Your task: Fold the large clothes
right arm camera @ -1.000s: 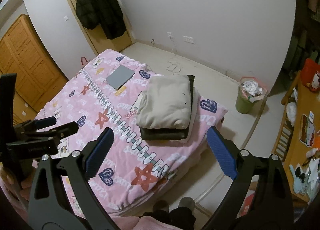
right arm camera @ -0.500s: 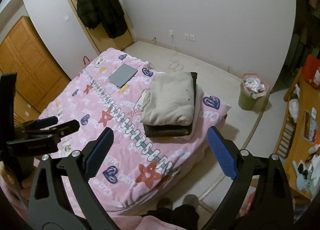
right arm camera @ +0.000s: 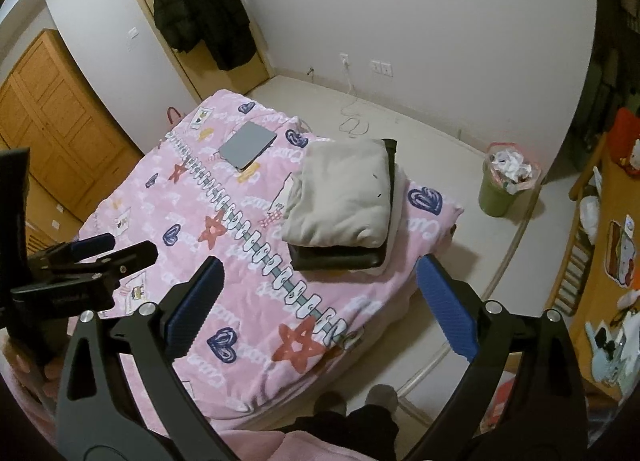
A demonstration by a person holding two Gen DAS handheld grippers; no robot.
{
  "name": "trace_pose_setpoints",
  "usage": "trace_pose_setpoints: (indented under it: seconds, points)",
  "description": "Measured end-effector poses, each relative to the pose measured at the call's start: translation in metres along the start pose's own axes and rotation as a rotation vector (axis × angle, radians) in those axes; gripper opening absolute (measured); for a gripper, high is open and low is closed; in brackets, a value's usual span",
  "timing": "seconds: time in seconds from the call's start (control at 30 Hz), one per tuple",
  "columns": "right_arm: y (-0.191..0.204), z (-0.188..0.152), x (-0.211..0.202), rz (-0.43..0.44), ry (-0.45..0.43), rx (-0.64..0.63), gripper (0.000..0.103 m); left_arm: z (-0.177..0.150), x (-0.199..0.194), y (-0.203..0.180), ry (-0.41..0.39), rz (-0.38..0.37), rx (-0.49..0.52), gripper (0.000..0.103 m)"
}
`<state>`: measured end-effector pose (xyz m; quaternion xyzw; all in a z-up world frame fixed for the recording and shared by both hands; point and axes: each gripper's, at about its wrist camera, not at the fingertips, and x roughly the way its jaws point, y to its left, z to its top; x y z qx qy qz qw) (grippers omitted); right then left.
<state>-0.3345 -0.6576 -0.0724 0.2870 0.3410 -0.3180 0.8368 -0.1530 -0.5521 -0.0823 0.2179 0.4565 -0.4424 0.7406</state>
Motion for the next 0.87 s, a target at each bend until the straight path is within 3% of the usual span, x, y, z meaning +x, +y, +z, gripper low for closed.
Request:
trace_pose_setpoints:
  seconds: [0.87]
  points:
    - [-0.004,0.0,0.006,0.007,0.016,0.029,0.095,0.015,0.0,-0.008,-0.009,-0.008,0.022,0.095]
